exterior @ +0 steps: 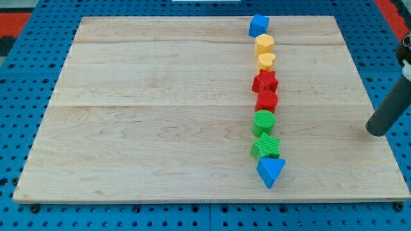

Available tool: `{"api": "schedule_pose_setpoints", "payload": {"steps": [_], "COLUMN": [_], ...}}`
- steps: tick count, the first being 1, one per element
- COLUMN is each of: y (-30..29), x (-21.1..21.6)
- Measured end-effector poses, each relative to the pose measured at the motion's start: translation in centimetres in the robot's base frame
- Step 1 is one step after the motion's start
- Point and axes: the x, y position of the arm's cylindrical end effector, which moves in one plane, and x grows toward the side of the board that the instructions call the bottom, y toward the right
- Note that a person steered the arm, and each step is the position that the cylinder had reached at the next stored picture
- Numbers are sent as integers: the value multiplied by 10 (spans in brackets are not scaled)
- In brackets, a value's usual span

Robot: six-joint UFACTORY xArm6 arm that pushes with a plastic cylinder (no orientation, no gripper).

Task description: Move your arm towards up

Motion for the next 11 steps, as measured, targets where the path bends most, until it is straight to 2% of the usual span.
{"api": "schedule_pose_setpoints", "payload": {"steps": [2, 4, 5, 7, 9, 10, 11], "y": [12, -4, -23, -104, -76, -76, -68], "x": [5, -21, -49, -66, -155, -175, -177]}}
